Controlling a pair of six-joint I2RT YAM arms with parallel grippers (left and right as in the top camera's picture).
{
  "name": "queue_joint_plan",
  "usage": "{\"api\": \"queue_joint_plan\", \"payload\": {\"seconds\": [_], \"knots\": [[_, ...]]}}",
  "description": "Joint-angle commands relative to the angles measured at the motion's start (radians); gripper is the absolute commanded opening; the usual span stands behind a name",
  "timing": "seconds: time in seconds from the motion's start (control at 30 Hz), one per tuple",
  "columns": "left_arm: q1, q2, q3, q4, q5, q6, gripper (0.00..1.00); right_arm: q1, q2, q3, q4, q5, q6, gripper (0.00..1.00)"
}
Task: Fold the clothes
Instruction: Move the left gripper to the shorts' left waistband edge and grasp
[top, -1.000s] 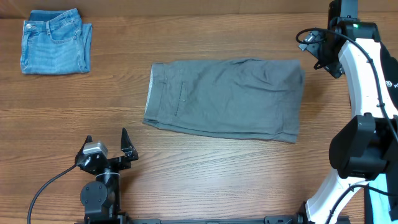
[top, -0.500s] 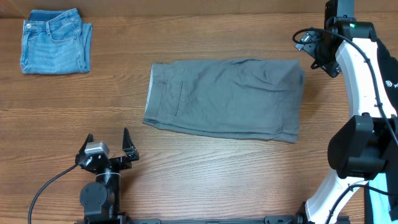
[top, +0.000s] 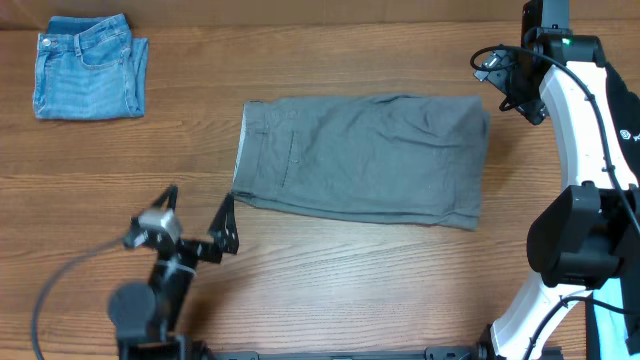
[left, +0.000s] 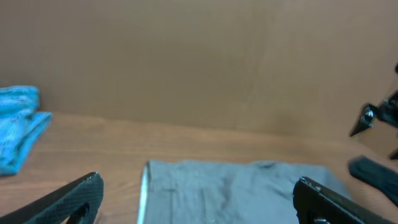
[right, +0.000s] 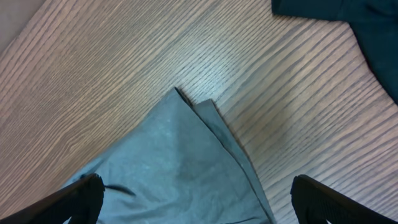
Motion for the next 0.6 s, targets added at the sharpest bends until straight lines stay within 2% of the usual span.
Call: {"api": "queue_joint_plan", "payload": {"seconds": [0.0,0.17,0.37,0.43,0.57], "knots": [[-0.005,0.268,0.283,-0.133,0.090,0.070,1.00,-0.002,-0.016,0.020,0.004,0.000,0.004,1.00],[-0.006,0.658,0.666,-0.459,0.233,0.161,1.00,-0.002,-0.016,0.020,0.004,0.000,0.004,1.00],[-0.007,1.006,0.941,-0.588,0.405,0.155,1.00,-0.002,-0.016,0.020,0.004,-0.001,0.004,1.00],[-0.015,1.109,1.046,-0.719,0.344,0.154,1.00,-0.002,-0.016,0.020,0.004,-0.001,0.004,1.00],[-0.065,1.311,1.266,-1.035,0.053,0.169,1.00,-0.001,-0.016,0.020,0.004,0.000,0.004,1.00]]}}
